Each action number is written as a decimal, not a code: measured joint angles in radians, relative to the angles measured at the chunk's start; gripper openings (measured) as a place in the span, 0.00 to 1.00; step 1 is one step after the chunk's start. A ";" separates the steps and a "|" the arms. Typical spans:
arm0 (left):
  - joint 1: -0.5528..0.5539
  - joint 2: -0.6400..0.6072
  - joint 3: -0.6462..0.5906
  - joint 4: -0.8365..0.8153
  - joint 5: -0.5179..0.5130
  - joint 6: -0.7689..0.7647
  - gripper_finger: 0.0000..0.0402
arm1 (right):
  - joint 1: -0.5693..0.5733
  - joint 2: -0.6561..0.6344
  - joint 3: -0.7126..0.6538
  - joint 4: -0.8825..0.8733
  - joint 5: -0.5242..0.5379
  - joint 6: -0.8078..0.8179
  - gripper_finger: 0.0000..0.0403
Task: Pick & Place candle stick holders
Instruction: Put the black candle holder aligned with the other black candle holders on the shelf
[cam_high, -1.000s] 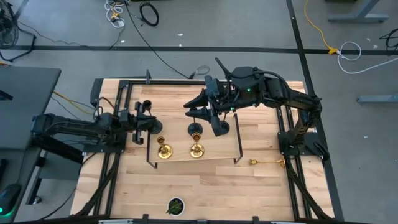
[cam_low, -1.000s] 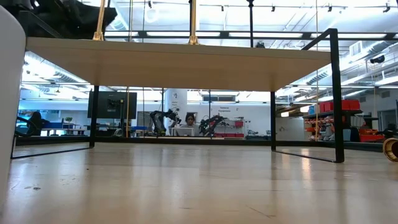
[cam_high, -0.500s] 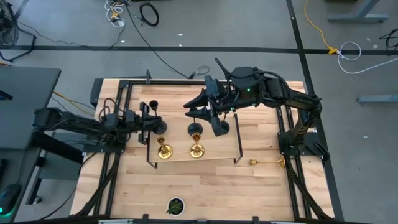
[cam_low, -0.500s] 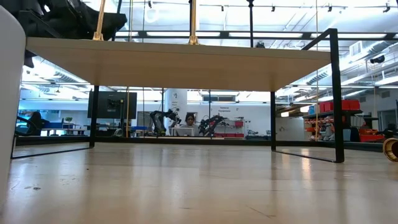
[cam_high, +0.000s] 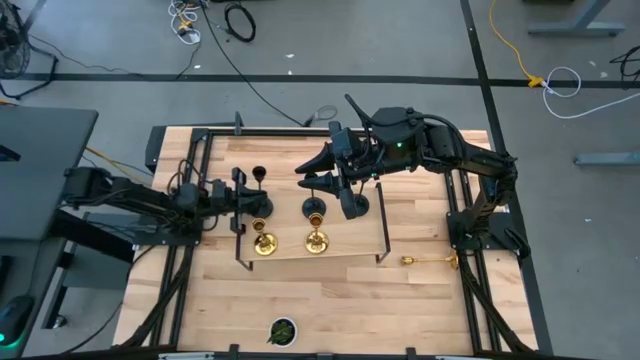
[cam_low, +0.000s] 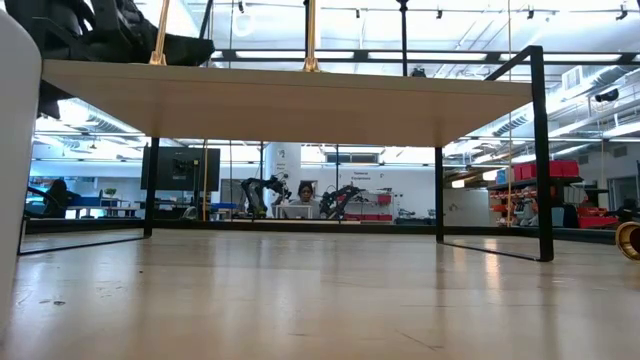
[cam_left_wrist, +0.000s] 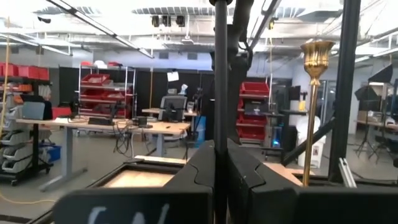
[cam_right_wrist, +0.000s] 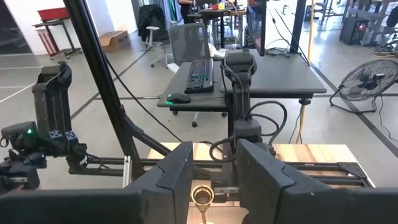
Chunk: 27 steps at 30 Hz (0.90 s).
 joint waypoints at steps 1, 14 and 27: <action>0.000 0.011 0.000 0.008 -0.001 -0.005 0.03 | 0.000 0.000 0.000 0.000 0.000 0.000 0.31; 0.000 0.091 0.001 0.056 0.011 -0.053 0.07 | 0.000 0.000 0.000 -0.010 0.002 0.000 0.31; 0.000 0.088 0.001 0.044 0.021 -0.057 0.10 | 0.000 0.000 0.000 -0.044 0.002 0.004 0.31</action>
